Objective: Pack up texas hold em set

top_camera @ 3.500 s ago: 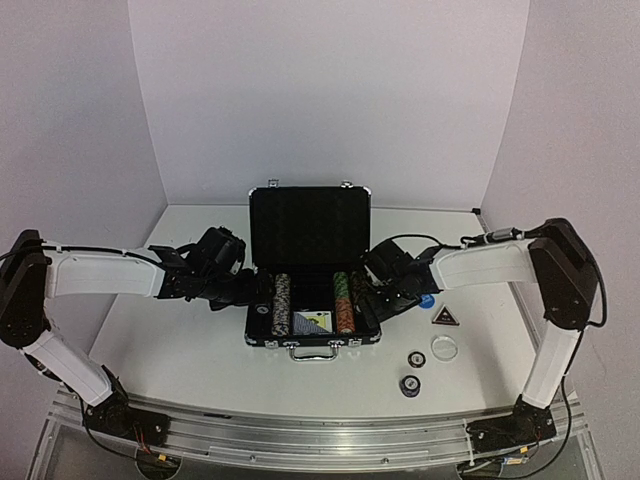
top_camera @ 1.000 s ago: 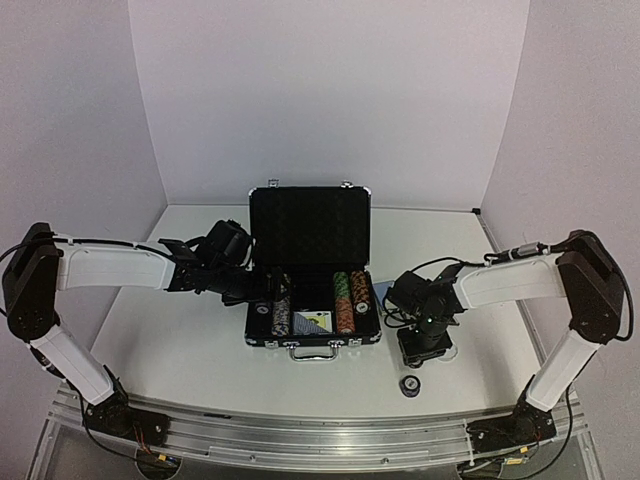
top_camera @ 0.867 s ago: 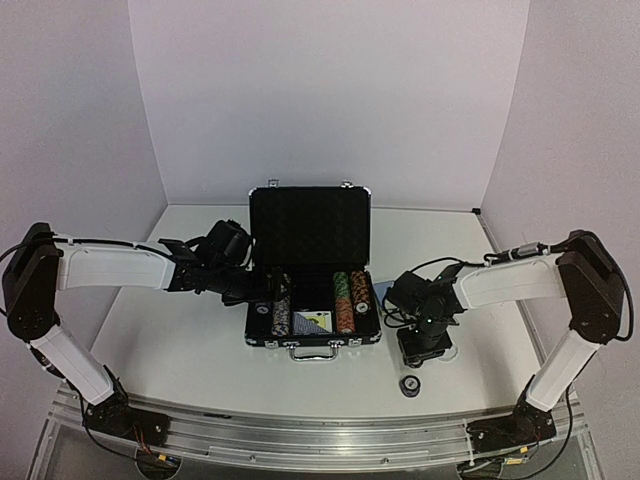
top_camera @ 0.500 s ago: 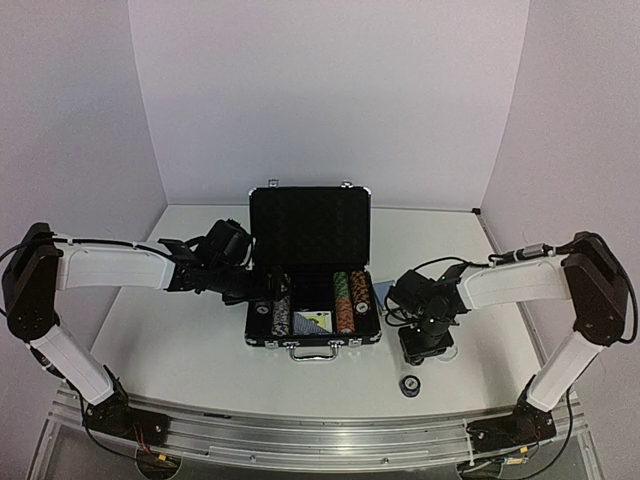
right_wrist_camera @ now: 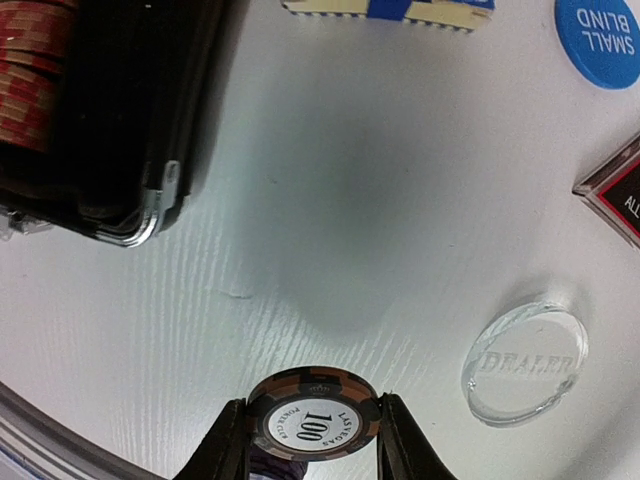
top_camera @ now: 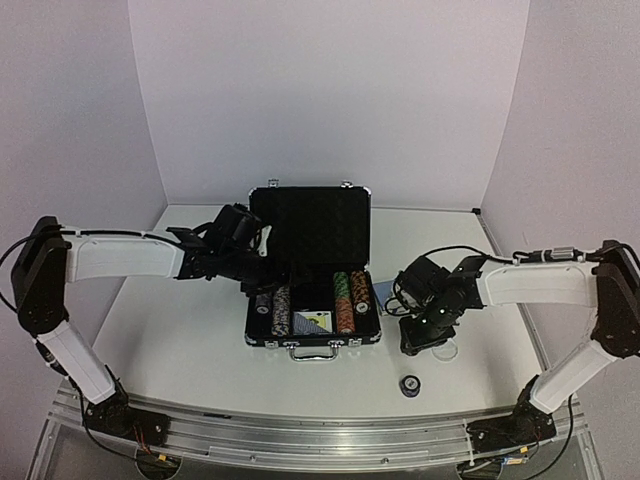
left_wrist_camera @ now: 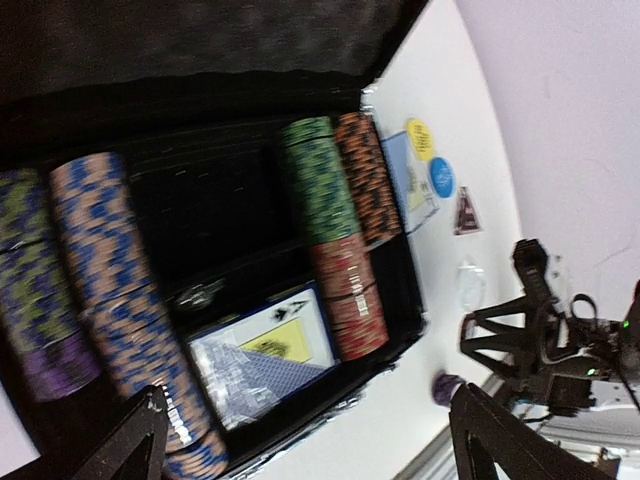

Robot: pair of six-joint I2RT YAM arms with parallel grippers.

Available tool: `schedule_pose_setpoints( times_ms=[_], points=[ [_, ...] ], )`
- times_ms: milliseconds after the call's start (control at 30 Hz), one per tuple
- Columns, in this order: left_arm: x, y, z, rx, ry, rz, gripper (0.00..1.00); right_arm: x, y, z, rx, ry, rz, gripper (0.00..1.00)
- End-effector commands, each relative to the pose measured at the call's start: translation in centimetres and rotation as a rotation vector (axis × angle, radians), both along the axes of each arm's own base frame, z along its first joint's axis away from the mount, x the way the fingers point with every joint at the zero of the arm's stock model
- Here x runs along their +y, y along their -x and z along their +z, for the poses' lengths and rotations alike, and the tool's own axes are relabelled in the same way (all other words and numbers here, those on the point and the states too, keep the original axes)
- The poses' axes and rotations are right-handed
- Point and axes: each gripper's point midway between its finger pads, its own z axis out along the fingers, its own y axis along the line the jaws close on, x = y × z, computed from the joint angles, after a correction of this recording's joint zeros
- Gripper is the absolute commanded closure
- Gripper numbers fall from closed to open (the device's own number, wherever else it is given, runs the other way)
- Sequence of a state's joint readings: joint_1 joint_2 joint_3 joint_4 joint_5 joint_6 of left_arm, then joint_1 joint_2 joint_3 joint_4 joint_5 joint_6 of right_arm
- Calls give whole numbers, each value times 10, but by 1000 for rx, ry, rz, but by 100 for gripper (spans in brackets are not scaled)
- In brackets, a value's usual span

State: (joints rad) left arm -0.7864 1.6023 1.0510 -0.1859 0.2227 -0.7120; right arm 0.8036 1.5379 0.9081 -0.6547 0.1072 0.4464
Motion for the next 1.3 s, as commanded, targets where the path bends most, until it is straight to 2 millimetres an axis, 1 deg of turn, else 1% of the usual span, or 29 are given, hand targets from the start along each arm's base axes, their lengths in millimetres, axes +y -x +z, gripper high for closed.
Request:
schedule_pose_setpoints(
  times_ms=[0, 33, 67, 167, 233, 333, 467, 600, 667, 800, 1000, 1133, 1267],
  points=[
    [-73, 13, 37, 153, 281, -248, 4, 28, 2, 37, -48, -98, 141, 86],
    [-84, 20, 36, 217, 327, -303, 4, 33, 5, 42, -58, -109, 183, 86],
    [-94, 24, 40, 242, 370, -337, 5, 38, 7, 47, -70, -118, 216, 86],
    [-119, 44, 34, 381, 444, -459, 11, 52, 14, 60, -87, -154, 296, 86],
    [-132, 55, 22, 455, 452, -507, 14, 58, 16, 66, -100, -169, 337, 86],
    [-145, 71, 14, 533, 462, -578, 20, 67, 21, 73, -94, -198, 382, 86],
    [-148, 80, 15, 555, 489, -608, 21, 72, 22, 80, -106, -210, 424, 86],
    [-154, 96, 14, 602, 503, -654, 22, 76, 23, 83, -107, -222, 452, 86],
    [-156, 102, 15, 618, 522, -675, 25, 78, 24, 83, -106, -226, 461, 86],
    [-156, 106, 5, 658, 500, -661, 28, 80, 23, 86, -119, -225, 472, 86],
    [-159, 112, 0, 687, 486, -676, 40, 81, 21, 90, -135, -223, 487, 86],
    [-163, 118, 0, 696, 486, -703, 42, 84, 21, 90, -139, -219, 496, 86],
    [-165, 126, -5, 722, 483, -721, 44, 86, 19, 90, -144, -215, 499, 86]
  ],
)
